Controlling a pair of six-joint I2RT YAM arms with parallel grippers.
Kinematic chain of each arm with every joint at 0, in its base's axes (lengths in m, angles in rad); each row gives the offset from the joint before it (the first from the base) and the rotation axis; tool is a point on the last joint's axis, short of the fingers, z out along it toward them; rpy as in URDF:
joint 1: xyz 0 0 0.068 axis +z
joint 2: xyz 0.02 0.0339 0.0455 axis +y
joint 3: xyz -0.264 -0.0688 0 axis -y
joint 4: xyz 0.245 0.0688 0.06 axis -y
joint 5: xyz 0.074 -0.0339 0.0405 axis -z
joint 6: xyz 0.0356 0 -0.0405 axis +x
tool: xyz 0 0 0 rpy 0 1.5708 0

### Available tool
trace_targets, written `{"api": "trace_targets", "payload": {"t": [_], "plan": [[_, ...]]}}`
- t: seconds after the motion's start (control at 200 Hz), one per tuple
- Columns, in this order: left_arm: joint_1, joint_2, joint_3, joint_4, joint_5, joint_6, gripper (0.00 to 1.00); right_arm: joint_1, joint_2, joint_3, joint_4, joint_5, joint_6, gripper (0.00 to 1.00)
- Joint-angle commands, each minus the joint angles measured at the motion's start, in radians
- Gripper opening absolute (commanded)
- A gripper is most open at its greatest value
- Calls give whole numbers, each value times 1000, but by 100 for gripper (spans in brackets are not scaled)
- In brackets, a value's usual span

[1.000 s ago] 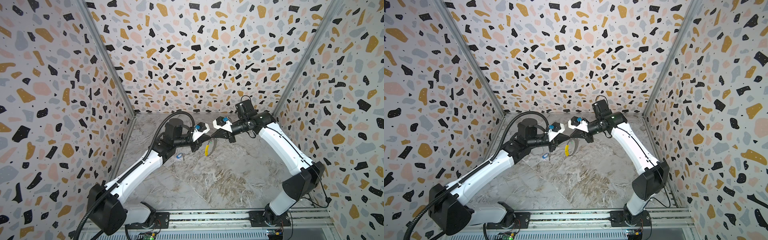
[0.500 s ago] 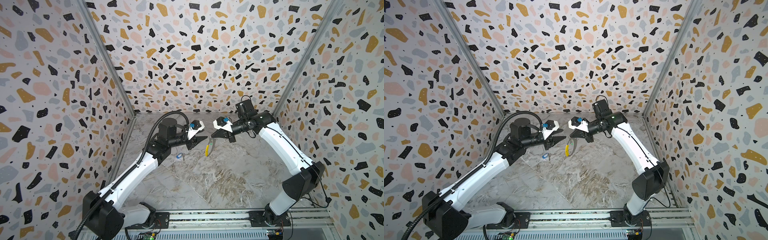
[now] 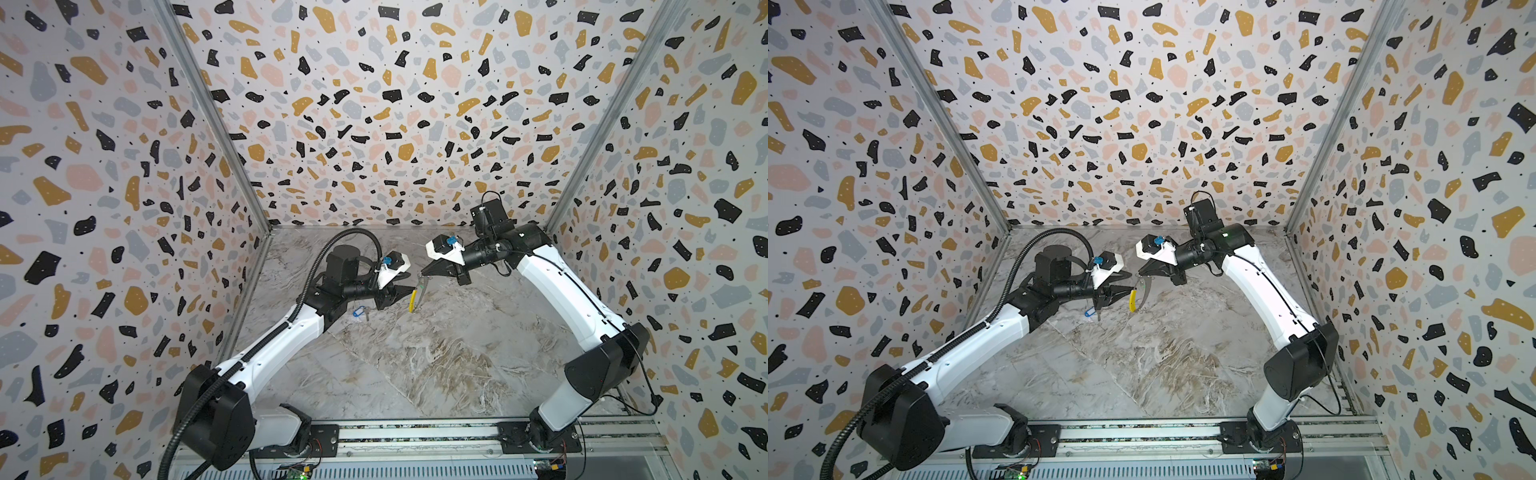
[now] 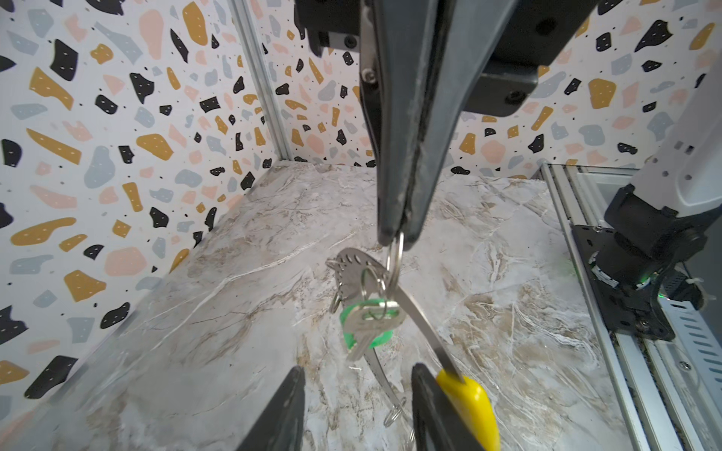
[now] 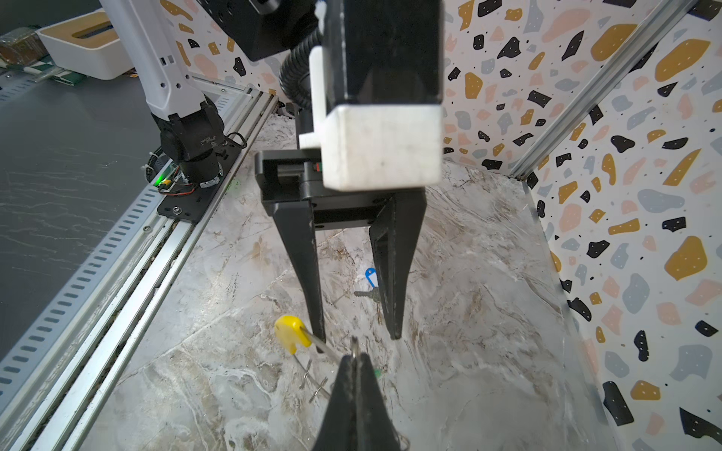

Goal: Remove the keys from the keyring

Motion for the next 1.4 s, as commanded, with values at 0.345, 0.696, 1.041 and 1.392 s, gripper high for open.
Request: {"api": "trace_targets", "payload": {"t": [0.345, 0.696, 1.041, 1.392], "plan": [[5, 33, 10, 24, 47, 30, 48, 29, -8, 9, 11, -29, -7, 0], [5, 46, 20, 28, 107, 13, 27, 38, -10, 10, 46, -14, 17, 0], [5, 47, 22, 62, 134, -17, 20, 42, -14, 4, 62, -9, 24, 0], [5, 45, 12, 98, 138, -46, 11, 42, -18, -13, 83, -8, 30, 0]]}}
